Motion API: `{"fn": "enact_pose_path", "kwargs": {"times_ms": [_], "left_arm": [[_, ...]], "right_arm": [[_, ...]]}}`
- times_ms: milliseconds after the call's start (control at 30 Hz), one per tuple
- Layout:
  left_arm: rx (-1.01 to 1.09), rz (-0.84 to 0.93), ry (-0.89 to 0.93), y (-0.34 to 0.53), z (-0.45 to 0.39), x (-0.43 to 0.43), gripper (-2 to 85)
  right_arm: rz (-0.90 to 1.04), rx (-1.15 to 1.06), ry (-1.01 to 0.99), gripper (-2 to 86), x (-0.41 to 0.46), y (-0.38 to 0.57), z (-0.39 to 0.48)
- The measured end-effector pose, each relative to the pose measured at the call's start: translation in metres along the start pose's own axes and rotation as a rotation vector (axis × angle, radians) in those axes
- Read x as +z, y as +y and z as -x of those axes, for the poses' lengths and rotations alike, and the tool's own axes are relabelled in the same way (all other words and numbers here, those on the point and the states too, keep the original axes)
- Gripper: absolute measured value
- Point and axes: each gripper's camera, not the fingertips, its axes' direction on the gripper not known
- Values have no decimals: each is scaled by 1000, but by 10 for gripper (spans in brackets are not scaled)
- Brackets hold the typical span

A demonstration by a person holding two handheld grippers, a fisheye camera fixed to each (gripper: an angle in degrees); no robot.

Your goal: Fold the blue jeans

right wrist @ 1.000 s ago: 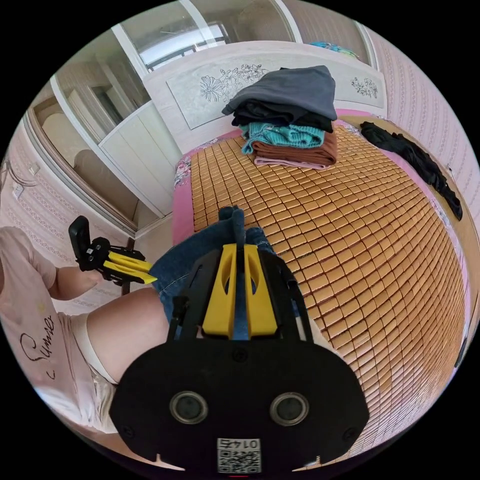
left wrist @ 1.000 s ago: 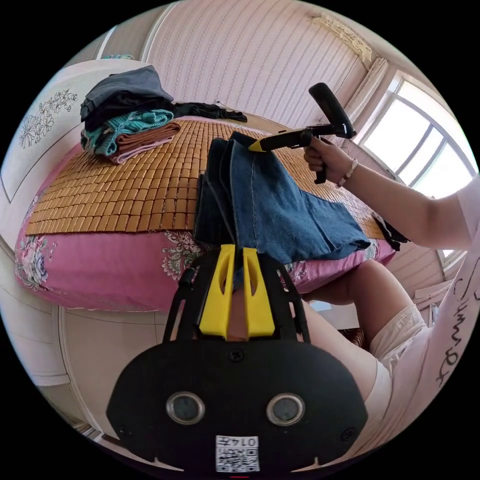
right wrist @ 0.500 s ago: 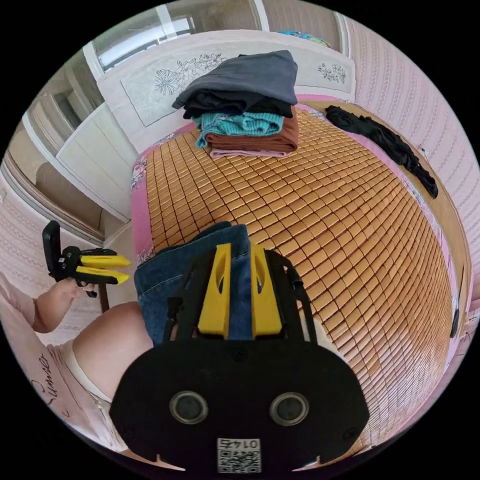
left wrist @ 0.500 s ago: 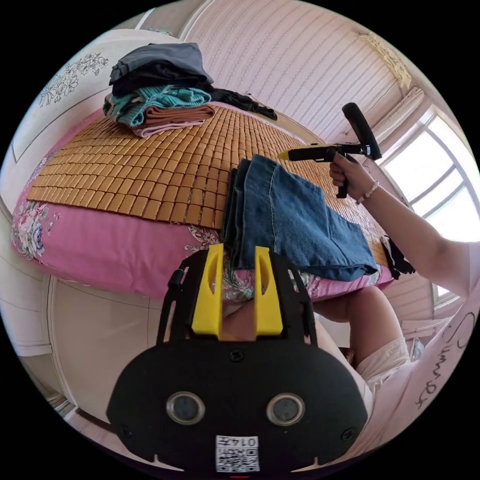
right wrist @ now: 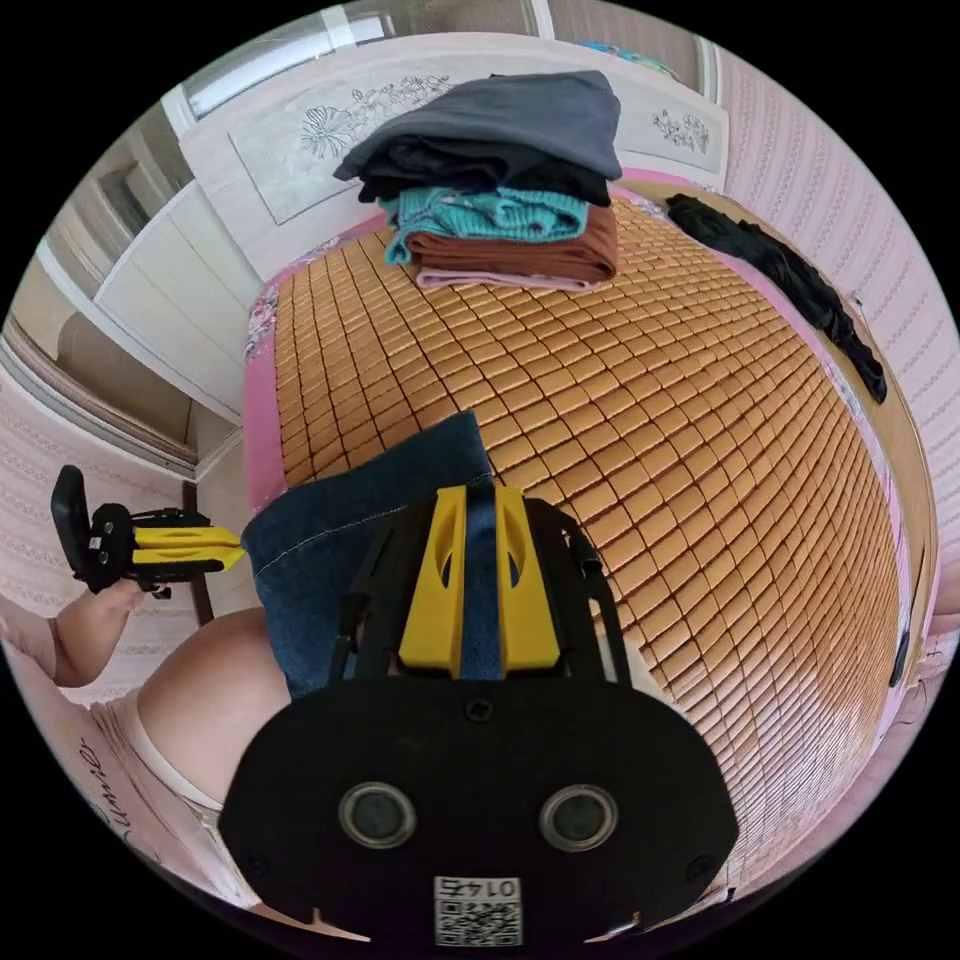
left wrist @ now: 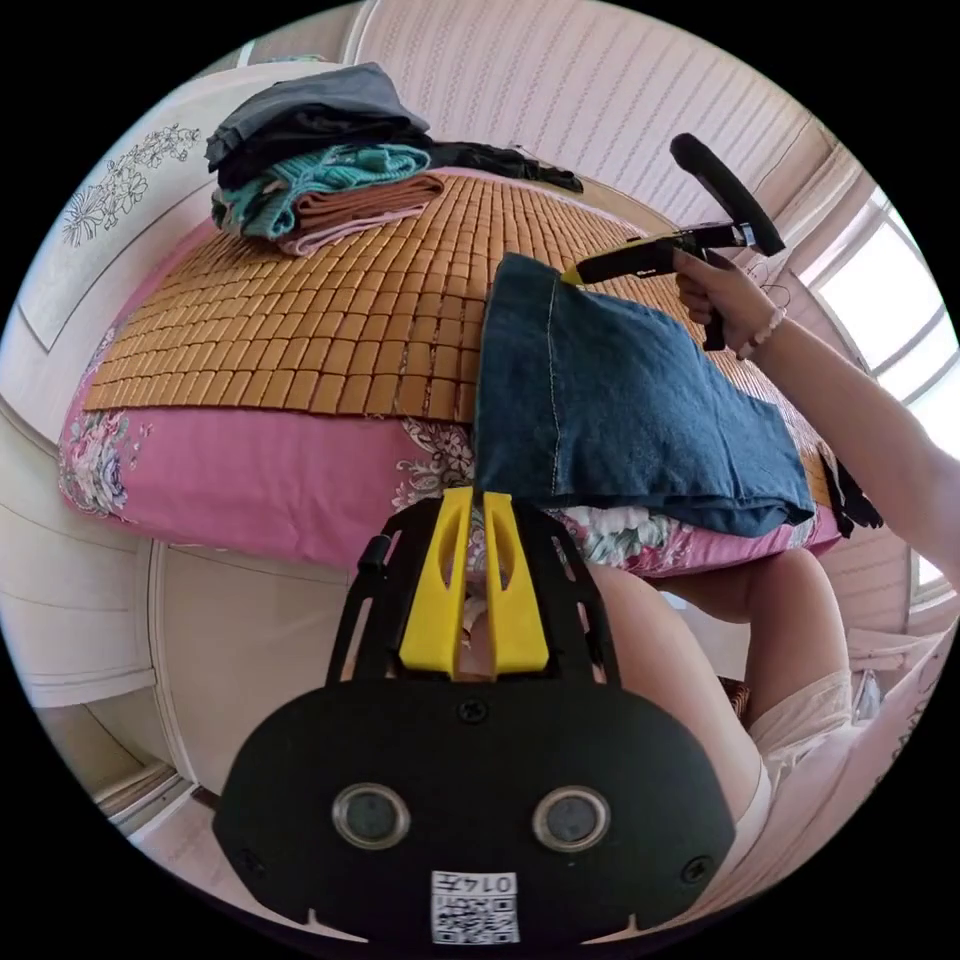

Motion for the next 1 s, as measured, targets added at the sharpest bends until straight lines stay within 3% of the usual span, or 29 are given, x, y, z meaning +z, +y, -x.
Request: {"fn": "enact_pose_path", "kwargs": {"times_ms": [67, 233, 367, 500, 567, 767, 867, 1000], "left_arm": [[-35, 18, -17, 1, -3, 4, 15], [120, -192, 66, 6, -53, -47, -5], [357, -159, 295, -8, -171, -19, -9], [428, -60, 262, -18, -255, 39, -10], [430, -9, 164, -20, -277, 72, -10], [491, 35, 185, -8, -291, 98, -10], [514, 61, 166, -6, -303, 91, -10], [520, 5, 155, 10, -311, 104, -9]], "right_arm": [[1, 26, -19, 47, -10, 12, -11], [-59, 66, 147, 1, -81, 96, -36], [98, 187, -83, -3, -56, 132, -59], [202, 190, 56, -5, -16, 101, -58], [392, 166, 30, -7, 33, 73, -65], [587, 101, -65, -8, 65, 34, -85], [542, 47, 32, -6, 63, 24, -82], [519, 122, 0, -5, 94, 35, -98]]}}
